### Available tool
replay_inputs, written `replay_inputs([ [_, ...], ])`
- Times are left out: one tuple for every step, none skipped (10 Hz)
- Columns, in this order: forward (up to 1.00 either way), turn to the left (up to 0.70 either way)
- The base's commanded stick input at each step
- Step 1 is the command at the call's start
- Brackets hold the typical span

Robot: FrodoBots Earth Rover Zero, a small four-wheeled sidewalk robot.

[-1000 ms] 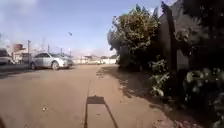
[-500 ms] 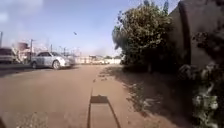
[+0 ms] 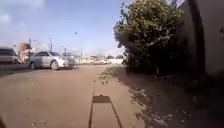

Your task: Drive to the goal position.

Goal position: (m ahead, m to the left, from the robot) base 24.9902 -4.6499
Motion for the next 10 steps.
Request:
replay_inputs([
  [1.00, 0.00],
  [1.00, 0.00],
  [1.00, 0.00],
  [1.00, 0.00],
  [1.00, 0.00],
  [1.00, 0.00],
  [1.00, 0.00],
  [1.00, 0.00],
  [1.00, 0.00],
  [1.00, 0.00],
])
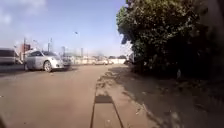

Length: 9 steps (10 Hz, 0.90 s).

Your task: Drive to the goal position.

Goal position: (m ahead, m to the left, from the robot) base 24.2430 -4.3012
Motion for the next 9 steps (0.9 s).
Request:
replay_inputs([
  [1.00, 0.00],
  [1.00, 0.00],
  [1.00, 0.00],
  [1.00, 0.00],
  [1.00, 0.00],
  [1.00, 0.00],
  [1.00, 0.00],
  [1.00, 0.00],
  [1.00, 0.00],
])
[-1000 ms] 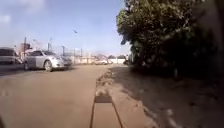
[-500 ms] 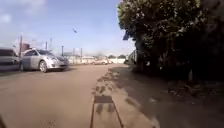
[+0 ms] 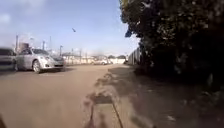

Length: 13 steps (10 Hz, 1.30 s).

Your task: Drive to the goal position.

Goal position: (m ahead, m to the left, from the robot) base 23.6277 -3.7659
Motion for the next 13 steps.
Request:
replay_inputs([
  [1.00, 0.00],
  [1.00, 0.00],
  [1.00, 0.00],
  [1.00, 0.00],
  [1.00, 0.00],
  [1.00, 0.00],
  [1.00, 0.00],
  [1.00, 0.00],
  [1.00, 0.00],
  [1.00, 0.00],
  [1.00, 0.00],
  [1.00, 0.00],
  [1.00, 0.00],
])
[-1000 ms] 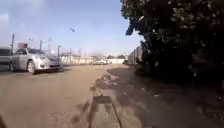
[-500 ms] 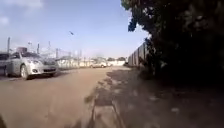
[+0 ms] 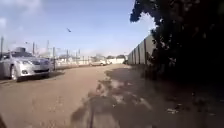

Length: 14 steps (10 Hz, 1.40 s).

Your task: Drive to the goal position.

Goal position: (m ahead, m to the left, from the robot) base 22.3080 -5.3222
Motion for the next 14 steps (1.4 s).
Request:
replay_inputs([
  [1.00, 0.00],
  [1.00, 0.00],
  [1.00, 0.00],
  [1.00, 0.00],
  [1.00, 0.00],
  [1.00, 0.00],
  [1.00, 0.00],
  [1.00, 0.00],
  [1.00, 0.00],
  [1.00, 0.00],
  [1.00, 0.00],
  [1.00, 0.00],
  [1.00, 0.00],
  [1.00, 0.00],
])
